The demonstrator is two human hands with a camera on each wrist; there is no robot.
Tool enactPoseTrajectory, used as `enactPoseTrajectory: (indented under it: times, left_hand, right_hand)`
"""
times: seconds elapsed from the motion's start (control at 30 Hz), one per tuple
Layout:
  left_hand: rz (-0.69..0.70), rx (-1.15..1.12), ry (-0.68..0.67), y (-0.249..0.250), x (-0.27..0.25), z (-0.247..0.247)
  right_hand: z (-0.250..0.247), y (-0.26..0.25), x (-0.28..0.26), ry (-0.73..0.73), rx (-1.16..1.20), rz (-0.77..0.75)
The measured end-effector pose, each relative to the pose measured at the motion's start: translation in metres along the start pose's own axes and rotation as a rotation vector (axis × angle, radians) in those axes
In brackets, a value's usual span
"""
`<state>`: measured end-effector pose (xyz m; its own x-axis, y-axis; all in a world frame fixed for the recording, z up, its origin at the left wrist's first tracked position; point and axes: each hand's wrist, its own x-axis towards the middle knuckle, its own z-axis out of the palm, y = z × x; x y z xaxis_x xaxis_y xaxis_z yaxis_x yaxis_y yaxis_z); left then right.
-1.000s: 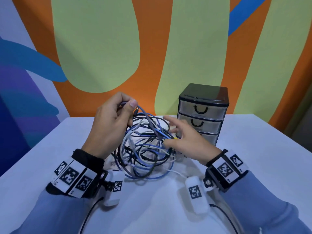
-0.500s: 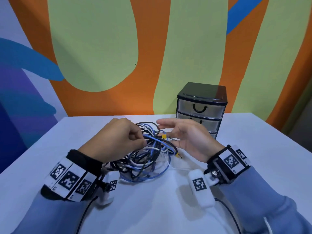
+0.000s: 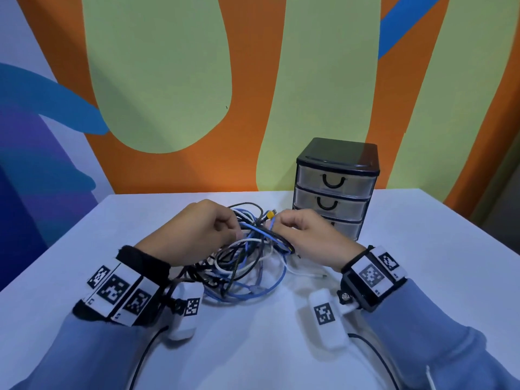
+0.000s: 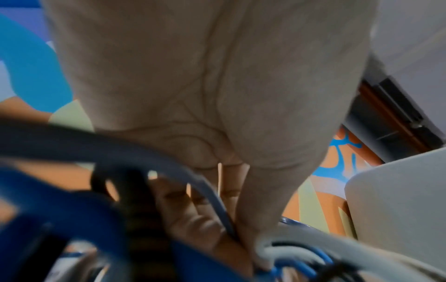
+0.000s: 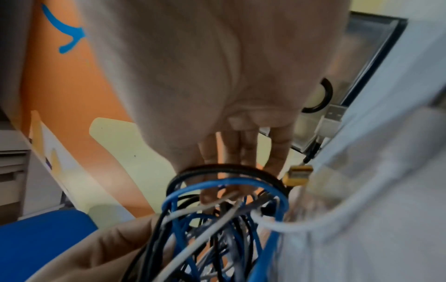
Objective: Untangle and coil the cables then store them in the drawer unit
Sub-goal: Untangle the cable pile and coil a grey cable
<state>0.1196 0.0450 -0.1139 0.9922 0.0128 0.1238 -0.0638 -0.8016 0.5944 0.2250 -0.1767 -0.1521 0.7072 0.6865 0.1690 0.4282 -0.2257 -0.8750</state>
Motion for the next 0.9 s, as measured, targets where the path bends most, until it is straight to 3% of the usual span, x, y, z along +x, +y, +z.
enactPoseTrajectory:
  times: [0.27, 0.4, 0.57, 0.63, 0.77, 0.8, 0.9]
  left_hand:
    - [0.04, -0.256, 0.052, -0.006, 0.003, 0.001]
    - [0.035, -0.351, 0.083, -0.001, 0.002, 0.002]
    - [0.006, -0.403, 0.103, 0.006, 0.001, 0.004]
    - [0.014, -0.365, 0.16, 0.007, 0.002, 0.005]
    - [0.151, -0.259, 0.416, 0.017, -0.001, 0.005]
    - [0.201, -0.233, 0.411, 0.022, -0.003, 0.007]
    - [0.298, -0.086, 0.223, 0.034, -0.008, 0.015]
  right_hand:
    - [-0.006, -0.008, -0.006, 0.017, -0.071, -0.22]
    - [-0.005, -0.013, -0.009, -0.009, 0.017, -0.228]
    - [0.001, -0.014, -0.006, 0.091, 0.118, -0.227]
    - [0.003, -0.012, -0.004, 0.118, 0.14, -0.204]
    - [0.004, -0.011, -0.004, 0.122, 0.098, -0.198]
    - [0.004, -0.012, -0.005, 0.112, 0.079, -0.202]
    - [0.006, -0.011, -0.007, 0.115, 0.029, -0.217]
